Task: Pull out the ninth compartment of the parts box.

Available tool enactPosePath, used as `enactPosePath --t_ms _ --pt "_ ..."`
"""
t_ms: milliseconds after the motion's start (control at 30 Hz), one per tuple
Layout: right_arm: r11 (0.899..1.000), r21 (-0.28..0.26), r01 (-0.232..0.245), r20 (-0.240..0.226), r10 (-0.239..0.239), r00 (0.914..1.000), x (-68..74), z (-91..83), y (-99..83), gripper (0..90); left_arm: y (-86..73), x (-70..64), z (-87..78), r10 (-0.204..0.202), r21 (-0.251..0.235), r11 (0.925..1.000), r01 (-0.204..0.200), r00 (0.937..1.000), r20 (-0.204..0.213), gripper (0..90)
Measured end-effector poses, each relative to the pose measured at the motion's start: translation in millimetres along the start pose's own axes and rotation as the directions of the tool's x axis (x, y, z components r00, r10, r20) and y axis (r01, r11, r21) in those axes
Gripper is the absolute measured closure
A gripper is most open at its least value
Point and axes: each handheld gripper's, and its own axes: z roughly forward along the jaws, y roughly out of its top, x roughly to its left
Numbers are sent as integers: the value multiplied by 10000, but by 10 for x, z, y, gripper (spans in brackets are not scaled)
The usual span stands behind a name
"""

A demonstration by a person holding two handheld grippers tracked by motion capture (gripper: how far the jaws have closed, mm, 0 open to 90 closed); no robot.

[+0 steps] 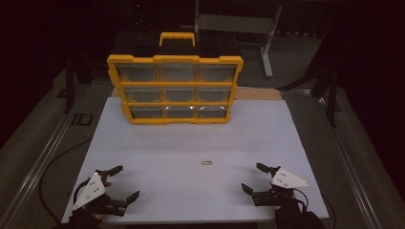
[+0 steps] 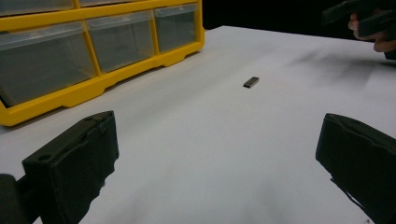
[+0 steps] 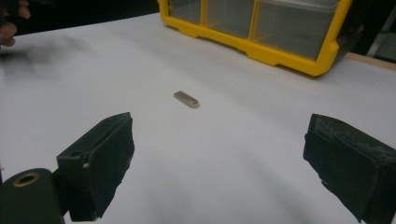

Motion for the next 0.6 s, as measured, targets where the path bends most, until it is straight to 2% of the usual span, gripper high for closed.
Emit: enactPosePath --t_ms 133,300,367,600 --pt "9996 263 98 -124 -95 9999 9 22 -15 84 -1 7 16 -33 4 10000 33 10000 56 0" --pt "9992 343 207 -277 -198 9994 27 32 -20 83 6 -4 19 59 18 10000 -59 10000 80 0" --pt "9979 456 458 -329 -443 9985 41 49 -36 83 7 -3 20 60 0 10000 -60 10000 71 0" --pt "9978 554 357 -388 -336 9987 46 39 -23 84 9 -12 19 47 -18 10000 -47 9999 89 0"
